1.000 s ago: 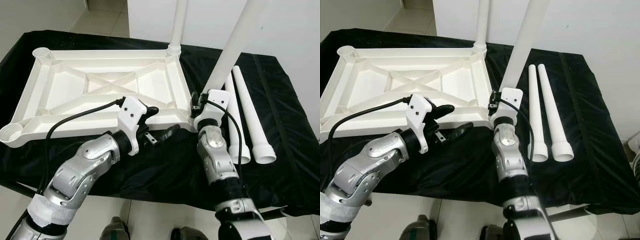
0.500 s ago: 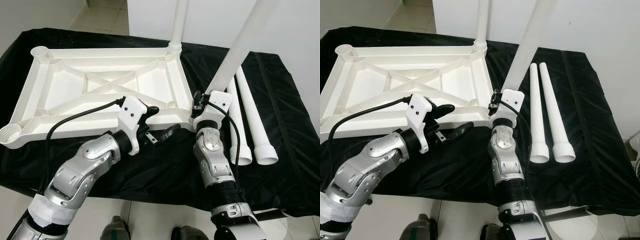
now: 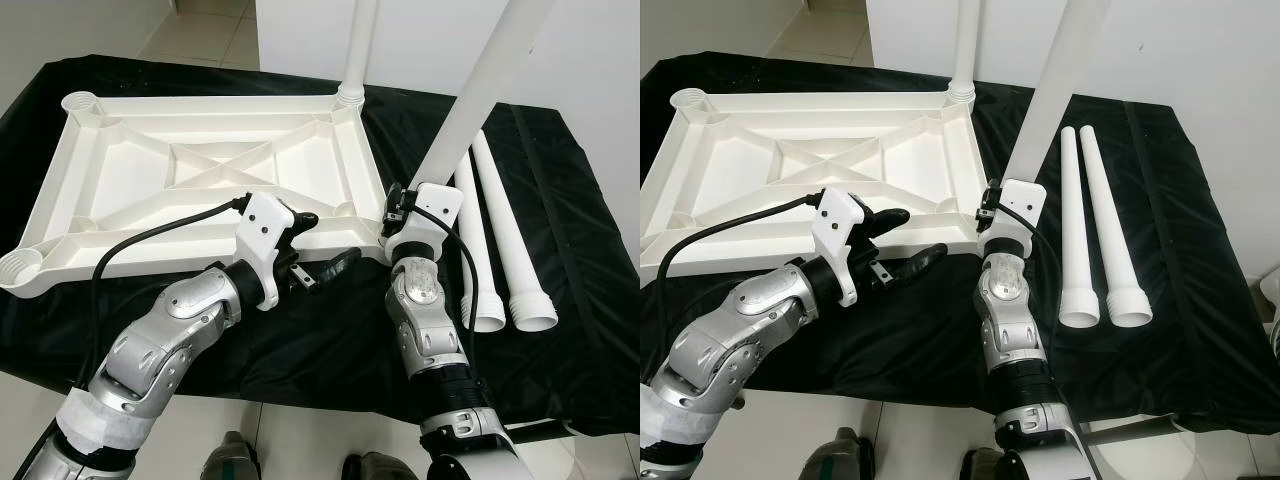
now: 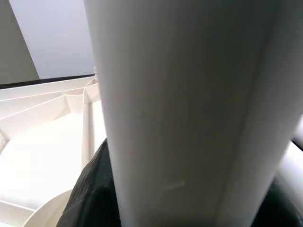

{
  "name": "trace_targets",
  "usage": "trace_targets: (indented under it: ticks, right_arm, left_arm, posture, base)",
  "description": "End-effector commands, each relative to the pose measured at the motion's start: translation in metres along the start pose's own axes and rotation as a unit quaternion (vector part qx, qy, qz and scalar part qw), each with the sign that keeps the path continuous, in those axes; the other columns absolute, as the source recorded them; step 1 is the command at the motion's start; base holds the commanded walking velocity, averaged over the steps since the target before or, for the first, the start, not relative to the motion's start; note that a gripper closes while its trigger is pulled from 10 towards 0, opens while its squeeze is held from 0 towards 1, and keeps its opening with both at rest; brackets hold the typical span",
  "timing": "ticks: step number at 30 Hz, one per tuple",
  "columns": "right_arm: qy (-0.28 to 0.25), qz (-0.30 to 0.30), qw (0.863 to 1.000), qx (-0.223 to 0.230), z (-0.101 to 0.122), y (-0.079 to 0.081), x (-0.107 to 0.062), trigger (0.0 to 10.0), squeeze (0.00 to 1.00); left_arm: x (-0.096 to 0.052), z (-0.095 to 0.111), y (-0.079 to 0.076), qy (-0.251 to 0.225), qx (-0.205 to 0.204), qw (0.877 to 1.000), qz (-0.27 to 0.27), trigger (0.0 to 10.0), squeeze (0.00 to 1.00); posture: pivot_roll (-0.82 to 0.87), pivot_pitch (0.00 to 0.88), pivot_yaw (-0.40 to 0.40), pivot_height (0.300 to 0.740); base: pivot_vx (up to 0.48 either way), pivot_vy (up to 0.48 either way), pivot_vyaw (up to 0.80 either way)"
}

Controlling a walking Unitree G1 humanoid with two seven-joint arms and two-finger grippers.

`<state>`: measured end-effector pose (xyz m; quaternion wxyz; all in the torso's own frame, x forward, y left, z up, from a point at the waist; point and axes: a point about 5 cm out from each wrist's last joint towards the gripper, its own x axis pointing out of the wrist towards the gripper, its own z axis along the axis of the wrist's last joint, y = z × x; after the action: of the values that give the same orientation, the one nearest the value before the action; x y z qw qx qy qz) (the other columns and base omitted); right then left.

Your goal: Building children table

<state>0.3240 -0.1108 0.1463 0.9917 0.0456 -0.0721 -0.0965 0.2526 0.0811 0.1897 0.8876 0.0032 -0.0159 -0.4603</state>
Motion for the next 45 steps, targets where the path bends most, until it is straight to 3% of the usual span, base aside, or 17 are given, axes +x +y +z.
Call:
trace_targets:
  ticks: [1, 5, 12, 24, 38, 39, 40, 45]
  right_arm:
    - [0.078, -0.035, 0.996, -0.020, -0.034, -0.018, -0.010, 10.0, 0.00]
    - [0.036, -0.032, 0.999, -0.011, -0.015, -0.016, -0.005, 10.0, 0.00]
    - [0.006, -0.022, 1.000, -0.002, 0.001, -0.011, -0.002, 10.0, 0.00]
    - [0.001, -0.022, 1.000, 0.000, 0.004, -0.010, -0.001, 10.0, 0.00]
    - [0.037, -0.015, 0.999, -0.003, -0.010, -0.015, -0.002, 10.0, 0.00]
    - [0.036, -0.013, 0.999, 0.000, -0.010, -0.015, -0.002, 10.0, 0.60]
    - [0.033, -0.007, 0.999, 0.006, -0.009, -0.015, -0.001, 10.0, 1.00]
    - [0.017, 0.007, 1.000, 0.020, -0.004, -0.013, 0.000, 10.0, 1.00]
  left_arm:
    - [-0.001, 0.000, -0.005, 0.002, 0.005, 0.999, -0.043, 10.0, 0.00]
    - [-0.001, -0.001, -0.005, 0.003, 0.005, 0.999, -0.044, 10.0, 0.00]
    - [-0.001, -0.001, -0.005, 0.003, 0.006, 0.999, -0.046, 10.0, 0.00]
    - [0.000, 0.000, -0.006, 0.002, 0.006, 0.999, -0.048, 10.0, 0.00]
    - [0.000, -0.001, -0.007, 0.002, 0.003, 0.999, -0.048, 10.0, 0.00]
    - [0.000, -0.001, -0.007, 0.002, 0.003, 0.999, -0.048, 10.0, 0.00]
    - [0.000, -0.001, -0.007, 0.003, 0.003, 0.999, -0.048, 10.0, 0.00]
    - [0.000, -0.001, -0.007, 0.002, 0.002, 0.999, -0.048, 10.0, 0.00]
  posture:
    - [0.07, 0.070, -0.005, 0.740]
    - [0.07, 0.067, -0.005, 0.740]
    - [0.07, 0.062, -0.003, 0.740]
    - [0.07, 0.063, -0.005, 0.740]
    - [0.07, 0.070, -0.006, 0.740]
    - [0.07, 0.070, -0.005, 0.740]
    - [0.07, 0.070, -0.005, 0.740]
    - [0.07, 0.072, -0.006, 0.740]
  base:
    - [0.000, 0.000, 0.00]
    - [0.000, 0.000, 0.00]
    - [0.000, 0.000, 0.00]
    - [0.000, 0.000, 0.00]
    - [0.000, 0.000, 0.00]
    - [0.000, 0.000, 0.00]
    - [0.000, 0.000, 0.00]
    - [0.000, 0.000, 0.00]
